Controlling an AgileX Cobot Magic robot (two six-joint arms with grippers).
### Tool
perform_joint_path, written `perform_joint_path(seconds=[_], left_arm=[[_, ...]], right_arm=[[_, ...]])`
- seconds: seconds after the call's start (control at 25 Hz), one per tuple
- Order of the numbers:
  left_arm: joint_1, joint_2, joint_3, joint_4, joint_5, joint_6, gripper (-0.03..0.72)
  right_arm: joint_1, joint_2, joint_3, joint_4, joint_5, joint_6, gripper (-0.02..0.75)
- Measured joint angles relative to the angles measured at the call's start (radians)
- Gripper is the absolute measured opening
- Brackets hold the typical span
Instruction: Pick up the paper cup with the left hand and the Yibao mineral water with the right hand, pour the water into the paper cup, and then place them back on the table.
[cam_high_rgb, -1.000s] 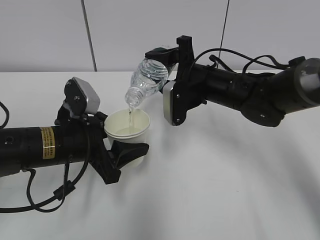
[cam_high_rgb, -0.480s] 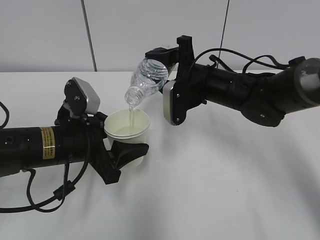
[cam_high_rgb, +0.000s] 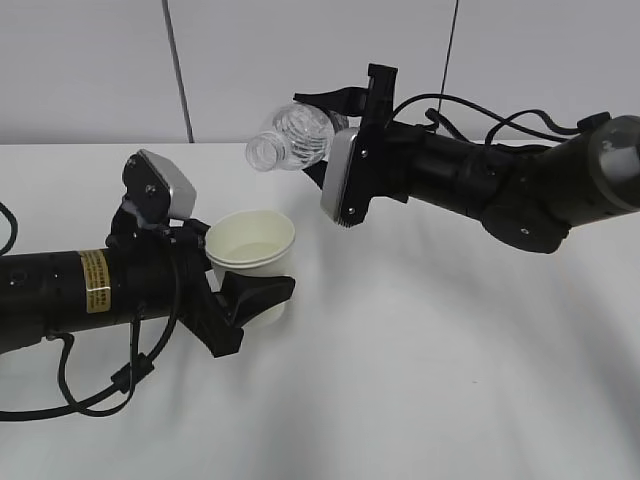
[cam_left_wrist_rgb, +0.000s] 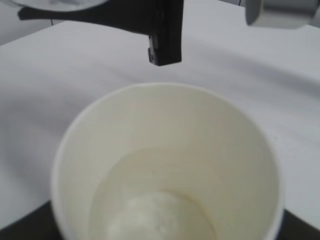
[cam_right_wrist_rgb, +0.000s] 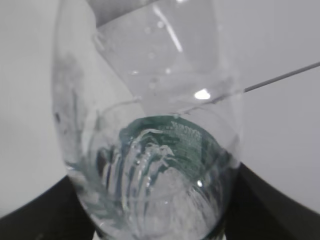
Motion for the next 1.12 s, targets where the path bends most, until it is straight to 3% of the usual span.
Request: perform_joint_path(seconds=[0.32,0.6,0.76,1.12], left_arm=[[0.000,0.000,0.000,-0.062,0.016,0.023,0.440],[0.000,0.000,0.000,-0.203,0.022,0.081,0.440],[0.011,0.000,0.000,-0.263,0.022,0.108,0.440],[0.113,0.000,0.001,-0.322,0.022,0.138,0.440]], right_arm=[[0.000,0.000,0.000,0.007,0.000,0.397,0.482],[0.000,-0.002,0.000,0.084,0.000,0.760,0.482],[0.000,-0.035,0.023,0.125,0.014,0.814,0.482],[0.000,-0.141,0.175,0.298,0.077,0.893,0.482]])
